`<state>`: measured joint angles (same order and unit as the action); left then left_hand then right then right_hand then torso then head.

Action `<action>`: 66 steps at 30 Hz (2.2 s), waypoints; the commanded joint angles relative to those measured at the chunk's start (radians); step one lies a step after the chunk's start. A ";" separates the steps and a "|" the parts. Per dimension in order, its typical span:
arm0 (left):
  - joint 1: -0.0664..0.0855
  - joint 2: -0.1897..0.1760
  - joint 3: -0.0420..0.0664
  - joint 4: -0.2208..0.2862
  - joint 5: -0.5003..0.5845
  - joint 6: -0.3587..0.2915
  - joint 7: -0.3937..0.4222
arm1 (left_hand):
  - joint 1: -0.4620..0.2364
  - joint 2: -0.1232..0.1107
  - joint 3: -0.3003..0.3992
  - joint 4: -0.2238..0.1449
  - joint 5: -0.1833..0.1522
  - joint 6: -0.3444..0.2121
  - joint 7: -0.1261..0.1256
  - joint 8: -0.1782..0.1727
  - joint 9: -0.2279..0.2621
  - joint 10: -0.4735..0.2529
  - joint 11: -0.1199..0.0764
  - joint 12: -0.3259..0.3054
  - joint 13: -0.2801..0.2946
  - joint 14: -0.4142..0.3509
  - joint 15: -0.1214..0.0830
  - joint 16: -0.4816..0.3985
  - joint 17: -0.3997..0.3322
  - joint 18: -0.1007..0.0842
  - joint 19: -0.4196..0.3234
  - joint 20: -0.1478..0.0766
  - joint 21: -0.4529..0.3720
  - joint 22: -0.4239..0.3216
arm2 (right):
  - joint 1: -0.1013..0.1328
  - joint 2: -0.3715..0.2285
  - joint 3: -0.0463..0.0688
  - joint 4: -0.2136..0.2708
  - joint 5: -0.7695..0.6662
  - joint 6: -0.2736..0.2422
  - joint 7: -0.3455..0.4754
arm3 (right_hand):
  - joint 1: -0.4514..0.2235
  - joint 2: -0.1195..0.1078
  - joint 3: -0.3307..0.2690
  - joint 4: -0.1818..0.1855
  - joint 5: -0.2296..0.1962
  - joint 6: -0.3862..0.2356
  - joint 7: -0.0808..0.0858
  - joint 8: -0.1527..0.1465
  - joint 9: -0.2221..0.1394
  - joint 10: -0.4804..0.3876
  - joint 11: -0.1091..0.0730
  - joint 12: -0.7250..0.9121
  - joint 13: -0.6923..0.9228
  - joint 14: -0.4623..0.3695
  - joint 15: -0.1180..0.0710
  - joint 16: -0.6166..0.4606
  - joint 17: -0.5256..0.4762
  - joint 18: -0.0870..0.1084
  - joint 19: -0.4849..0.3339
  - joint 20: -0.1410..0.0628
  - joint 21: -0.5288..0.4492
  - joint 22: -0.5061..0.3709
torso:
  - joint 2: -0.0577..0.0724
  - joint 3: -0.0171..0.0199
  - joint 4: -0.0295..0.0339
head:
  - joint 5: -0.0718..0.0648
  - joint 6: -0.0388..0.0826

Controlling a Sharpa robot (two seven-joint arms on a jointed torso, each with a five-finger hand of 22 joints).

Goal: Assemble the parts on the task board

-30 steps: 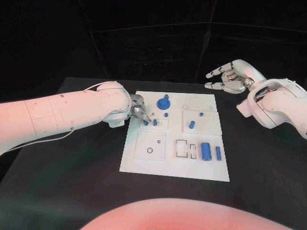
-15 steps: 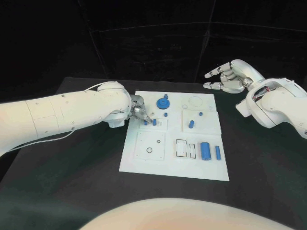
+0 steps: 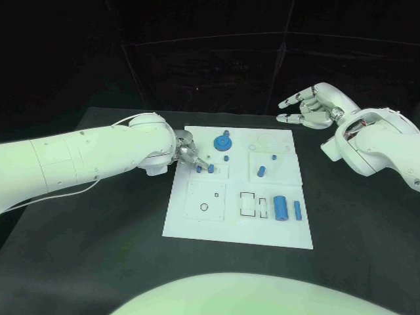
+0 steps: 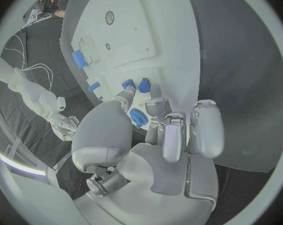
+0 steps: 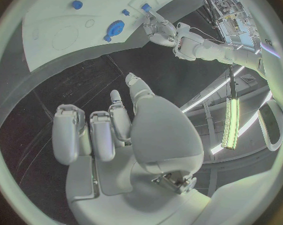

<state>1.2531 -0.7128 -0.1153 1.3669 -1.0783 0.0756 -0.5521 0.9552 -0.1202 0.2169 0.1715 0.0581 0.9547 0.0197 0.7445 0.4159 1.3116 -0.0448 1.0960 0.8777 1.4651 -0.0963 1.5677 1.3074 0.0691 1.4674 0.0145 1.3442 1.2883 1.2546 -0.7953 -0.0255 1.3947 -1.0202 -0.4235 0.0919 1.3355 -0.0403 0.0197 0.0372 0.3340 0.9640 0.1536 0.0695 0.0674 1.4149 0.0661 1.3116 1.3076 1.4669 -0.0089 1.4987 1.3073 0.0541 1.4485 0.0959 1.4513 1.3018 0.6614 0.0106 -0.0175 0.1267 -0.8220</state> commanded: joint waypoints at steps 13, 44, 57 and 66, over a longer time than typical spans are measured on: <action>0.016 -0.030 0.003 0.017 0.169 -0.248 0.267 | 0.176 0.067 -0.115 0.010 0.031 -0.193 0.101 -0.087 -0.056 -0.308 0.088 -0.275 -0.304 -0.053 0.067 -0.287 -0.127 0.102 -0.248 0.050 -0.554 -0.573 | 0.002 0.001 0.000 -0.002 0.002 0.008 0.007 | -0.011 -0.001 -0.006 0.003 0.005 0.005 0.000 0.000 0.000 -0.008 -0.001 -0.003 0.050 0.070 -0.002 -0.004 0.109 0.002 -0.004 -0.001 -0.006 0.000 | 0.000 0.0012 0.0010 | -0.007 0.008; -0.002 0.202 -0.021 -0.205 -0.348 -0.171 0.578 | 0.365 -0.009 0.045 -0.200 -0.004 -0.042 0.121 -0.423 -0.343 -0.399 0.130 -0.623 -0.749 -0.006 0.098 -0.202 -0.141 0.074 -0.090 0.085 -0.449 -0.452 | 0.002 0.013 0.000 -0.006 0.002 0.016 0.007 | -0.006 0.005 -0.005 0.001 0.013 0.005 0.000 0.000 0.000 -0.007 -0.001 -0.001 0.051 0.070 -0.003 -0.004 0.111 0.002 -0.004 -0.001 -0.006 0.001 | 0.002 -0.0005 -0.0014 | -0.035 0.026; -0.011 0.218 -0.024 -0.234 -0.358 -0.131 0.558 | 0.377 0.017 0.040 -0.206 -0.004 -0.009 0.116 -0.435 -0.346 -0.382 0.126 -0.628 -0.769 0.013 0.094 -0.174 -0.114 0.059 -0.058 0.081 -0.357 -0.357 | 0.002 0.016 0.000 -0.008 0.002 0.017 0.009 | -0.002 0.007 -0.004 0.000 0.019 0.005 0.000 0.000 0.000 -0.007 -0.002 -0.001 0.051 0.070 -0.003 -0.004 0.111 0.002 -0.003 -0.001 -0.006 0.001 | 0.001 0.0004 -0.0009 | -0.035 0.021; -0.017 0.231 -0.024 -0.257 -0.360 -0.121 0.551 | 0.402 0.046 0.081 -0.222 -0.004 0.015 0.113 -0.451 -0.348 -0.351 0.123 -0.646 -0.791 0.020 0.090 -0.165 -0.109 0.054 -0.051 0.078 -0.326 -0.322 | 0.002 0.019 0.000 -0.009 0.002 0.017 0.010 | 0.000 0.008 -0.004 -0.001 0.025 0.005 0.000 0.001 0.000 -0.007 -0.002 0.000 0.051 0.070 -0.003 -0.004 0.111 0.002 -0.004 -0.002 -0.007 0.001 | 0.001 0.0005 -0.0019 | -0.036 0.022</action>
<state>1.2358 -0.4846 -0.1394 1.1129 -1.4262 -0.0645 0.0055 1.3578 -0.0843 0.2923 -0.0514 0.0581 0.9641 0.1316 0.2987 0.0686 0.9548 0.0765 0.4539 0.0884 1.4635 -0.0014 1.3972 1.1979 0.1389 1.4104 0.0929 1.0134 0.9649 1.2542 -0.7774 -0.0257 1.3850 -1.0195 -0.4117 0.0932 1.3356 -0.0404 0.0173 0.0398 0.3544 0.9640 0.1535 0.0695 0.0674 1.4149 0.0661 1.3117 1.3076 1.4668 -0.0089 1.4987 1.3075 0.0540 1.4488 0.0962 1.4514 1.3022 0.6626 0.0110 -0.0183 0.0903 -0.8008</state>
